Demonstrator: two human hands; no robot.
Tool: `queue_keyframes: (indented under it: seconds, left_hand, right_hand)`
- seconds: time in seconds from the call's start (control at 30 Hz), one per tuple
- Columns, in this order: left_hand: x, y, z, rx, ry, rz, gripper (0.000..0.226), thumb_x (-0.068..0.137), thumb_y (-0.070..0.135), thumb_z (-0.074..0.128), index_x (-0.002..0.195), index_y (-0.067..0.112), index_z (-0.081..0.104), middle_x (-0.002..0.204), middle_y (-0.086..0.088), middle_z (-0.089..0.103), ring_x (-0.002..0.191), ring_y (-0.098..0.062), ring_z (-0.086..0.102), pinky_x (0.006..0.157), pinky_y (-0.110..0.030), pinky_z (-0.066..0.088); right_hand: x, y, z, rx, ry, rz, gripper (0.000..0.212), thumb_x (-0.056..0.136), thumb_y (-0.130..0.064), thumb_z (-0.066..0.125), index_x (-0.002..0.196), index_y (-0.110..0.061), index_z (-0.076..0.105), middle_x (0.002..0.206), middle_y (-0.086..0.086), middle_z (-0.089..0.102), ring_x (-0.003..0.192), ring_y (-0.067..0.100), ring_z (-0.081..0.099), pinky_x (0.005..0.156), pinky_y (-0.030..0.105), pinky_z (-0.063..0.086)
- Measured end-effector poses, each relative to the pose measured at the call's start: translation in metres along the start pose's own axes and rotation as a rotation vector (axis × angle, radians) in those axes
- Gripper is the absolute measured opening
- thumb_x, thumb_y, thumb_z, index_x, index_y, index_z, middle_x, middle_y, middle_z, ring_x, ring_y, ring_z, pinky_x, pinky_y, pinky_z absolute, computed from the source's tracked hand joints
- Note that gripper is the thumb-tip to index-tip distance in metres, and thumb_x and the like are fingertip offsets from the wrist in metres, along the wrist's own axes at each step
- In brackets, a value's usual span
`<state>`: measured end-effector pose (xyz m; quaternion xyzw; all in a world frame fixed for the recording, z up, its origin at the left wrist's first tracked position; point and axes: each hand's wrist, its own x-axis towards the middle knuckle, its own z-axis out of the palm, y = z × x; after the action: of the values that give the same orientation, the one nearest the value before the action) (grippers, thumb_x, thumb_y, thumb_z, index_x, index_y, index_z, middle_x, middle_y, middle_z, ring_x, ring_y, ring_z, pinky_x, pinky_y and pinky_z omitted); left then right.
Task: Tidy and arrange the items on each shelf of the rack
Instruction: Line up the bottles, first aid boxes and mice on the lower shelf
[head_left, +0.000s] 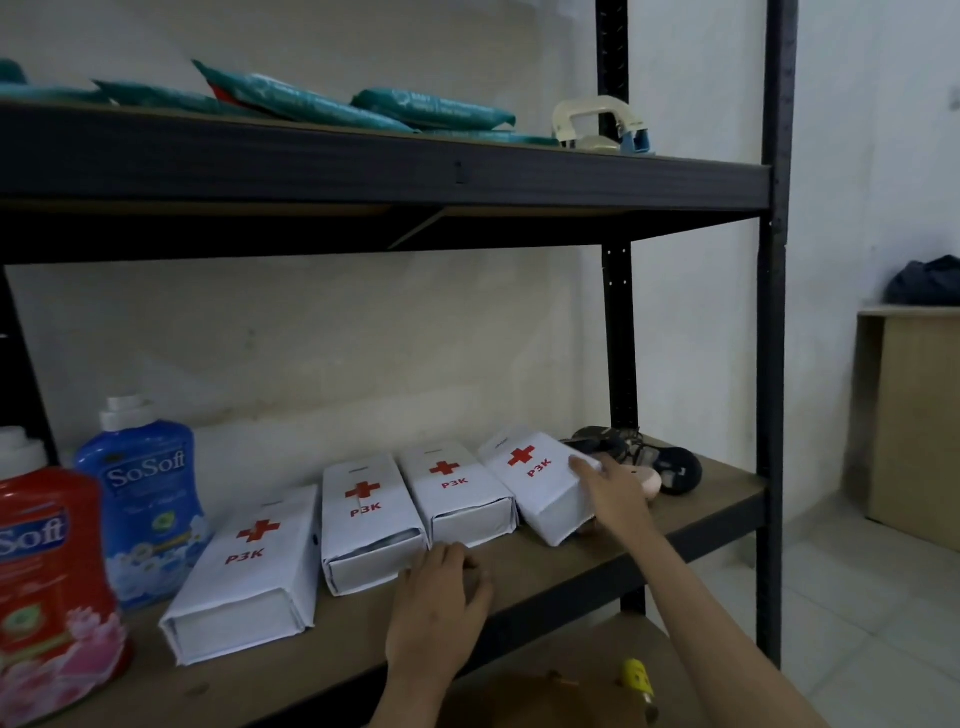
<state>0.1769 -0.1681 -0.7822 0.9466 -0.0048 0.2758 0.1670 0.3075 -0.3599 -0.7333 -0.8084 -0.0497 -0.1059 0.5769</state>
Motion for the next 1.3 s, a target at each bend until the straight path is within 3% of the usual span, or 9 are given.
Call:
queue_keyframes:
  seconds: [0.23,0.37,0.47,0.6,0.7,0.9,1.07,1.2,1.3]
  left_hand:
    - [0.003,0.003,0.006,0.061,0.039,0.017,0.024,0.096,0.050,0.036,0.111,0.035,0.049,0.111,0.016,0.050,0.103,0.000,0.046,0.097,-0.020,0.039]
    - [0.009,0.013,0.015,0.091,0.054,-0.013,0.029,0.095,0.050,0.037,0.114,0.033,0.050,0.114,0.014,0.053,0.108,-0.003,0.048,0.099,-0.021,0.038]
    - [0.019,0.028,0.023,0.035,0.066,-0.021,0.027,0.095,0.048,0.040,0.113,0.032,0.052,0.111,0.014,0.055,0.103,-0.003,0.050,0.095,-0.021,0.040]
    - [0.030,0.034,0.031,0.035,0.055,-0.016,0.023,0.096,0.043,0.039,0.106,0.032,0.055,0.104,0.012,0.060,0.096,-0.004,0.050,0.087,-0.023,0.044]
    - [0.032,0.031,0.035,0.050,0.044,-0.029,0.025,0.096,0.046,0.036,0.107,0.033,0.055,0.107,0.013,0.056,0.102,-0.006,0.048,0.091,-0.024,0.042]
    - [0.032,0.026,0.037,0.024,0.034,-0.036,0.027,0.096,0.048,0.036,0.108,0.033,0.055,0.109,0.013,0.056,0.105,-0.006,0.047,0.093,-0.024,0.040]
    - [0.031,0.027,0.037,0.078,0.052,-0.021,0.029,0.096,0.050,0.033,0.109,0.033,0.054,0.109,0.013,0.055,0.104,-0.006,0.048,0.091,-0.023,0.040]
    - [0.032,0.027,0.038,0.076,0.052,-0.030,0.029,0.096,0.050,0.033,0.107,0.033,0.055,0.108,0.013,0.056,0.103,-0.007,0.048,0.091,-0.023,0.041]
    - [0.032,0.027,0.039,0.078,0.043,-0.033,0.030,0.096,0.051,0.033,0.108,0.034,0.054,0.109,0.013,0.056,0.105,-0.006,0.047,0.092,-0.024,0.041]
  right_hand:
    - [0.009,0.020,0.000,-0.606,0.090,-0.005,0.065,0.085,-0.070,0.040,0.098,-0.013,0.067,0.098,0.010,0.066,0.088,0.026,0.062,0.070,0.033,0.047]
    - [0.005,0.028,-0.015,-0.566,0.312,-0.324,0.027,0.091,-0.042,0.058,0.093,-0.017,0.068,0.093,-0.001,0.065,0.081,0.016,0.063,0.058,0.022,0.040]
    - [0.019,0.043,-0.041,-0.677,0.445,-0.484,0.026,0.077,-0.034,0.074,0.097,-0.018,0.069,0.106,0.004,0.063,0.094,0.023,0.059,0.074,0.031,0.048]
    - [0.041,0.060,-0.064,-0.933,0.154,-0.369,0.047,0.078,-0.056,0.064,0.119,-0.033,0.062,0.132,-0.001,0.053,0.120,0.024,0.046,0.104,0.042,0.037]
    - [0.047,0.062,-0.066,-0.799,-0.033,-0.298,0.048,0.084,-0.044,0.066,0.130,-0.031,0.056,0.140,0.002,0.045,0.123,0.026,0.044,0.102,0.038,0.038]
    - [0.054,0.057,-0.060,-0.425,0.062,-0.127,0.053,0.091,-0.054,0.053,0.130,-0.017,0.055,0.109,0.006,0.063,0.092,0.021,0.061,0.082,0.033,0.052]
    - [0.061,0.053,-0.061,-0.221,0.110,-0.029,0.058,0.091,-0.054,0.056,0.127,-0.008,0.056,0.088,0.008,0.064,0.054,0.018,0.060,0.039,0.014,0.040]
    - [0.065,0.053,-0.065,-0.216,0.133,-0.064,0.052,0.093,-0.050,0.053,0.119,-0.006,0.057,0.106,0.011,0.062,0.083,0.022,0.060,0.057,0.025,0.049]
    - [0.066,0.051,-0.070,-0.302,0.128,-0.043,0.046,0.098,-0.046,0.046,0.119,-0.006,0.055,0.116,0.016,0.062,0.094,0.025,0.055,0.071,0.029,0.041]
